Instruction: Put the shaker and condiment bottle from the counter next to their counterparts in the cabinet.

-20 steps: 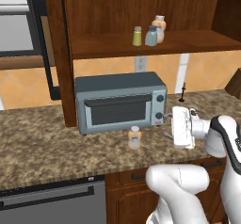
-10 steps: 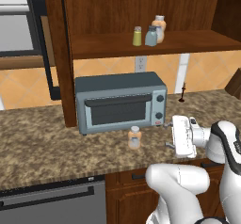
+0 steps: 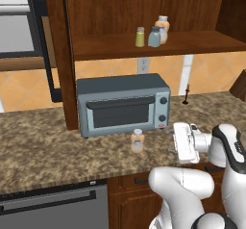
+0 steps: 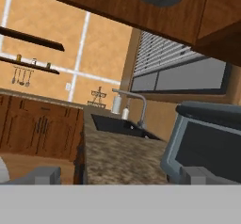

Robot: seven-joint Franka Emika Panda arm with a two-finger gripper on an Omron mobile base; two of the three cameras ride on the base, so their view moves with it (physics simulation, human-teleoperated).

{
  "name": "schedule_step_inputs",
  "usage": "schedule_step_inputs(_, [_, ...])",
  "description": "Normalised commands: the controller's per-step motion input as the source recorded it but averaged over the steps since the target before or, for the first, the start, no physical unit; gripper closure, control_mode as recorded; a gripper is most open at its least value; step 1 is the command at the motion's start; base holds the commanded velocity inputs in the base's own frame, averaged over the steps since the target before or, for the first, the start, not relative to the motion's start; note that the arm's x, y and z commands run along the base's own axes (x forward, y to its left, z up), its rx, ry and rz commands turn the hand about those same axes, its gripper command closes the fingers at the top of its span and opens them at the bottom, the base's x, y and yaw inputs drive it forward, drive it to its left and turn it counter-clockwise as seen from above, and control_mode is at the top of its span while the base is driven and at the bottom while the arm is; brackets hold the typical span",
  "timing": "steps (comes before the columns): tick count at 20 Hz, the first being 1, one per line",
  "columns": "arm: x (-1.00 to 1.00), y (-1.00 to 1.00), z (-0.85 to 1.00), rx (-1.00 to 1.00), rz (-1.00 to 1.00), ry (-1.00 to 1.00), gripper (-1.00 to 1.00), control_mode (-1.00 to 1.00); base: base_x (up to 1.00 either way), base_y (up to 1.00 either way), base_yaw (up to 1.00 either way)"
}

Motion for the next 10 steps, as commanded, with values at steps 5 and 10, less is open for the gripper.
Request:
schedule_step_inputs(5, [0.11,0.01,0.0,0.0,0.07,0.14,-1.0,-1.0,0.0,0.0,0.0])
schedule_step_inputs(10, [0.16,0.02,-0.08,-0.02,0.1,0.08,-1.0,-1.0,0.0,0.0,0.0])
